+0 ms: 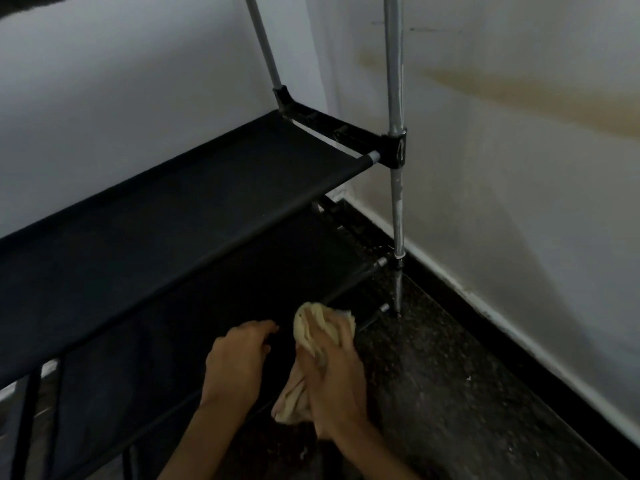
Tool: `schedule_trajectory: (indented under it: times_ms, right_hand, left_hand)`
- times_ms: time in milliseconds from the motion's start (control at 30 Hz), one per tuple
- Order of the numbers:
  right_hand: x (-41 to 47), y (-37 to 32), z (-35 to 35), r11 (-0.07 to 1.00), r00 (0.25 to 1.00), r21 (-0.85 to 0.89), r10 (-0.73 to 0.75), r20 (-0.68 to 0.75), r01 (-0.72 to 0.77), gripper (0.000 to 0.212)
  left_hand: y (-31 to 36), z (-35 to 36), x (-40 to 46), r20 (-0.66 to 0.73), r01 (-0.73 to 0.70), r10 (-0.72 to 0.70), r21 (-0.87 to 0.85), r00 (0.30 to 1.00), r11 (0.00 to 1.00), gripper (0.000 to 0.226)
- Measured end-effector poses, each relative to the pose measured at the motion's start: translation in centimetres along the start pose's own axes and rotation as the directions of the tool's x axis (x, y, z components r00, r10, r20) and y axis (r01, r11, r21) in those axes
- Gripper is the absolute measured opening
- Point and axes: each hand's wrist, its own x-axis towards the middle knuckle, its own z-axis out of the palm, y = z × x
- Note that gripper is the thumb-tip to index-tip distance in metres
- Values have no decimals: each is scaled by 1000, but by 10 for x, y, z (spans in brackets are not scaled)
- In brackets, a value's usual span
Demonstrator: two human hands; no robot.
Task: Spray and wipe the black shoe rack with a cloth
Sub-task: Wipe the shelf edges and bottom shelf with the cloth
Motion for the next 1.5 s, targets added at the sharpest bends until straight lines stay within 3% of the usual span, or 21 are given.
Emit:
schedule_trajectory:
  times_ms: [67,133,167,233,367,433,567,733,867,933,1000,1067,1233,1333,1400,1500]
  right_hand:
    - [26,-3,-25,979,995,-204,-3,-96,-16,43]
    - [59,-5,-58,906,978,-376,146,-150,-193,42]
    - [70,-7,-70,861,967,-441,211,-142,-253,42]
    - [72,-18,-69,828,971,-509,226,-83,-236,41]
    - [29,-33,-24,907,966,-421,87,242,24,40]
    - [26,-31,-22,920,956,-382,33,292,85,39]
    - [48,-16,-52,875,974,-474,20,227,93,40]
    - [83,-5,-93,845,986,-526,150,71,-91,39]
    - [76,-24,-79,786,981,-598,193,-6,-158,36]
    - [64,-37,-62,806,983,-590,151,107,-59,32]
    - [50,-48,-47,813,932,-569,103,347,122,35]
    - [57,-50,-53,813,910,-563,115,399,144,36]
    - [93,-29,-90,747,973,-638,232,-13,-187,34]
    - [82,-28,-79,733,965,-637,250,-73,-238,41]
    - [71,-30,-66,764,976,-618,215,-27,-185,43]
    - [49,-32,-55,831,970,-556,128,207,9,43]
  left_hand:
    - [1,-3,1,48,-44,42,27,998,999,45]
    - [2,-5,3,97,-83,80,24,992,996,51]
    - [4,-6,4,106,-93,89,27,990,995,52]
    - [7,-9,6,105,-101,95,56,990,993,49]
    - [8,-9,6,104,-88,77,109,992,990,37]
    - [7,-9,5,101,-73,63,103,993,992,31]
    - [6,-8,6,108,-93,84,76,991,993,44]
    - [2,-6,5,117,-82,74,62,990,995,48]
    - [2,-5,4,114,-86,78,65,990,994,47]
    - [4,-4,5,107,-77,65,108,992,991,47]
    - [6,-3,5,94,-72,57,162,994,984,46]
    - [6,-2,4,89,-74,59,168,994,983,46]
    - [4,-1,3,83,-58,50,90,995,994,47]
    - [4,-1,5,104,-57,48,91,993,994,47]
    - [6,-2,4,101,-44,32,112,994,993,48]
    - [7,0,4,91,-31,16,160,996,987,52]
